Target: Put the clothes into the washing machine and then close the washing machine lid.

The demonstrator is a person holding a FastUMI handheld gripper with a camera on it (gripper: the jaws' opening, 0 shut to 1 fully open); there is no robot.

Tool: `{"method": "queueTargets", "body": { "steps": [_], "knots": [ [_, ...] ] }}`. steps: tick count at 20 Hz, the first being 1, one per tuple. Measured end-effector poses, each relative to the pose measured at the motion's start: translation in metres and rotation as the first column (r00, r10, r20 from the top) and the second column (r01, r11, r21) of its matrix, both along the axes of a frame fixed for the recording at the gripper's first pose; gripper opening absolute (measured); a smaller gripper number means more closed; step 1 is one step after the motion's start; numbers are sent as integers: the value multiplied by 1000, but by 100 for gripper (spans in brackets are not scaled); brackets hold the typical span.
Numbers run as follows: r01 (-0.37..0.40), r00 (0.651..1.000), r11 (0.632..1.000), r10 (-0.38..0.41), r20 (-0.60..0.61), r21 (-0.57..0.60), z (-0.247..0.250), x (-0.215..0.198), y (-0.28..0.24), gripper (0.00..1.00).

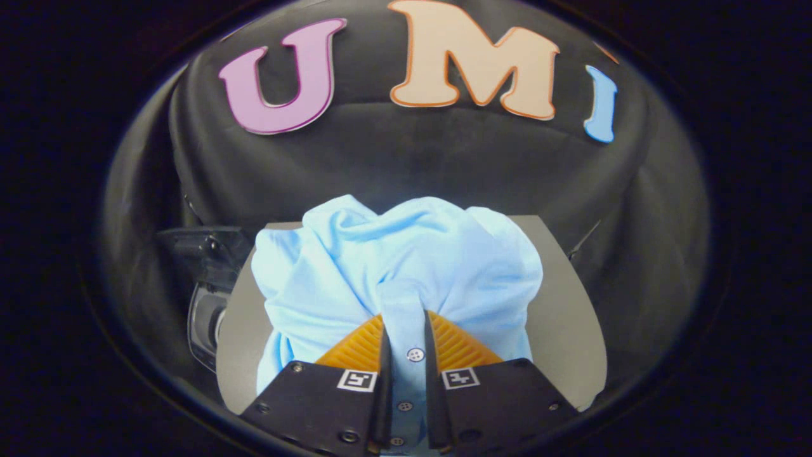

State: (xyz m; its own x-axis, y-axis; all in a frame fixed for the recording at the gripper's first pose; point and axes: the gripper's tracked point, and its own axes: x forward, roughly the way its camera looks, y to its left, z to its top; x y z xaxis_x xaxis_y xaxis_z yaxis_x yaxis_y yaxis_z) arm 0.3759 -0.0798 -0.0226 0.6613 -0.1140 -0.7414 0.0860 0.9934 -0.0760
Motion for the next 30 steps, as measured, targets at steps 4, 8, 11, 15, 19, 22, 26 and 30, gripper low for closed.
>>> {"method": "queueTargets", "body": {
  "steps": [4,8,11,15,19,22,26,30],
  "knots": [
    [-73,996,997,71,60,37,7,-6,4,11],
    [-108,985,993,102,137,41,33,-2,11,9],
    [-111,972,992,96,212,59,69,3,13,8],
    [-84,928,992,44,369,92,124,12,23,8],
    [-101,892,984,23,451,148,149,15,55,8],
    [-134,871,977,36,491,164,165,11,91,8],
    [-189,843,958,46,536,215,179,11,153,8],
    [-225,839,954,86,538,198,170,17,206,8]
  ]
}}
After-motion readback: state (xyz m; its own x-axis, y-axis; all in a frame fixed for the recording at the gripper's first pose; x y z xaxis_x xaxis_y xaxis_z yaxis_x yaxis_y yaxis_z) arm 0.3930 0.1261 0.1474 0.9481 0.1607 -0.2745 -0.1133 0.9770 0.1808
